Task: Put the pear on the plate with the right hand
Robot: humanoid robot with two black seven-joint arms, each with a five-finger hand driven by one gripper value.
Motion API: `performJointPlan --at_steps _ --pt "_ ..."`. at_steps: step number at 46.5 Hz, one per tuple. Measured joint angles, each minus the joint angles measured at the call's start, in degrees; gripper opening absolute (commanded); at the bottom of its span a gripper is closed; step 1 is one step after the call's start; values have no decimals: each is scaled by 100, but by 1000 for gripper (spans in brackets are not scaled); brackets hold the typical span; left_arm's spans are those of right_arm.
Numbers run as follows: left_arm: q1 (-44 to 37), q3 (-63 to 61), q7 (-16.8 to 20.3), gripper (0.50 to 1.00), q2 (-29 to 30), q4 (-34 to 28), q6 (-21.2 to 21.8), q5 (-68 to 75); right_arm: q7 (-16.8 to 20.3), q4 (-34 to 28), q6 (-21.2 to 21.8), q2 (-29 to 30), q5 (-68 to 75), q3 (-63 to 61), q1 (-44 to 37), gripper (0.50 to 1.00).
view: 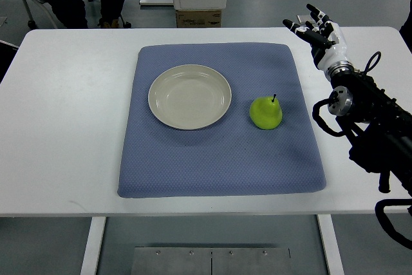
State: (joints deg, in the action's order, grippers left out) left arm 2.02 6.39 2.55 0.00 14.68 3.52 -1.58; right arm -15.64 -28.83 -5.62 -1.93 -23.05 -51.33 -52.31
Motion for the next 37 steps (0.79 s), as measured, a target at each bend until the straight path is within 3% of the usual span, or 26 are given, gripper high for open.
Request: performJointPlan --at_steps 37 --pt "0 -7 2 1000 0 0 -8 0 51 -9 30 -26 2 0 -10 1000"
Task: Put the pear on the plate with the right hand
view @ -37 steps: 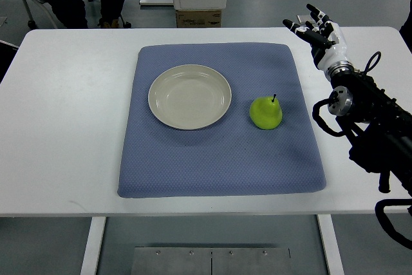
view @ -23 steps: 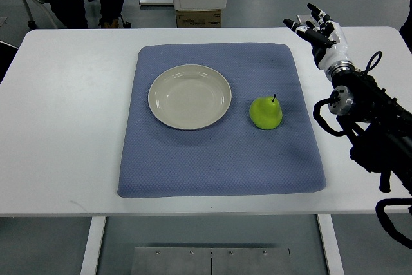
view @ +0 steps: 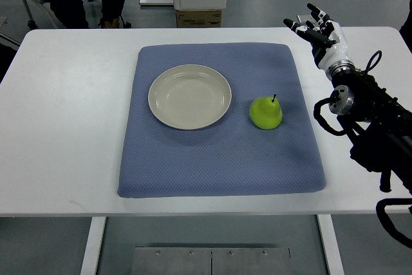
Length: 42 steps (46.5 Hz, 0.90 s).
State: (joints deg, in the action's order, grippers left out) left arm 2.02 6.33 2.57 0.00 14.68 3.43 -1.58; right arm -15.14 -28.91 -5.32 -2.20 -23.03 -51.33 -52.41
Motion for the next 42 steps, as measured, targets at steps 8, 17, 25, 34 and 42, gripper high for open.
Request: performJointPlan --at_steps 8,17,25,34,42 --pt "0 0 -1 1000 0 0 0 0 7 -14 54 6 0 0 3 1000" --pt "0 0 -2 1000 0 0 0 0 9 -35 65 18 0 0 3 1000" --pt "0 0 -2 1000 0 0 -1 0 -13 -52 66 26 0 0 -17 1000" --pt "0 0 -2 1000 0 0 0 0 -34 -55 67 4 0 9 -24 1000" --pt "0 0 -2 1000 0 0 0 0 -42 -55 67 -25 0 6 -12 1000"
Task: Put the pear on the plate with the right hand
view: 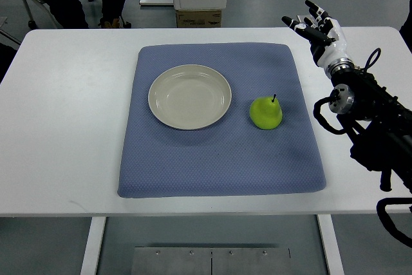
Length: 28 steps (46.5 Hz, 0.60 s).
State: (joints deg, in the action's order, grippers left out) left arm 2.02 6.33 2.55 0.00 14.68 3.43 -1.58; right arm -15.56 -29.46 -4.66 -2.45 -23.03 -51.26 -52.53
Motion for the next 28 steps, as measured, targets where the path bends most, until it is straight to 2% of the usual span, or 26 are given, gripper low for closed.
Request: performJointPlan --at_steps 28 --pt "0 0 0 1000 0 0 1 0 64 -17 86 -77 0 4 42 1000"
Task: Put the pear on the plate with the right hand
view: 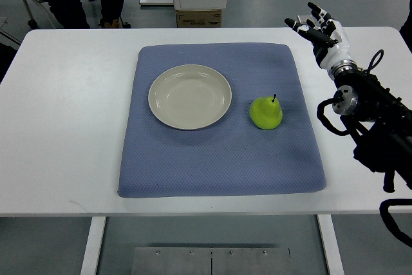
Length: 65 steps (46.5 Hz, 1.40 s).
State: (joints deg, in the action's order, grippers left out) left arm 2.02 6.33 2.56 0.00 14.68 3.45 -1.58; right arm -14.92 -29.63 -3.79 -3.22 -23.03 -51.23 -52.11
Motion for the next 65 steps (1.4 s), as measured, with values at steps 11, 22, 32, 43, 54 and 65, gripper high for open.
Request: performJointPlan --at_steps 11,22,32,43,54,65 --pt "-1 0 0 1000 0 0 0 0 -9 -32 58 -252 2 464 56 1000" --pt "0 0 0 1000 0 0 -2 0 -67 -921 359 -830 159 590 414 1000" --pt "-1 0 0 1000 0 0 -2 0 -271 -1675 382 -1392 158 1068 652 1000" --pt "-1 0 0 1000 0 0 -1 0 -802 -2161 387 -2063 158 1687 805 1000" --pt "-1 0 0 1000 0 0 0 0 -1126 -2520 680 -2401 155 1743 1045 1000" --pt "0 0 0 1000 0 0 0 0 -1539 -3026 706 -2618 101 2178 1097 1000"
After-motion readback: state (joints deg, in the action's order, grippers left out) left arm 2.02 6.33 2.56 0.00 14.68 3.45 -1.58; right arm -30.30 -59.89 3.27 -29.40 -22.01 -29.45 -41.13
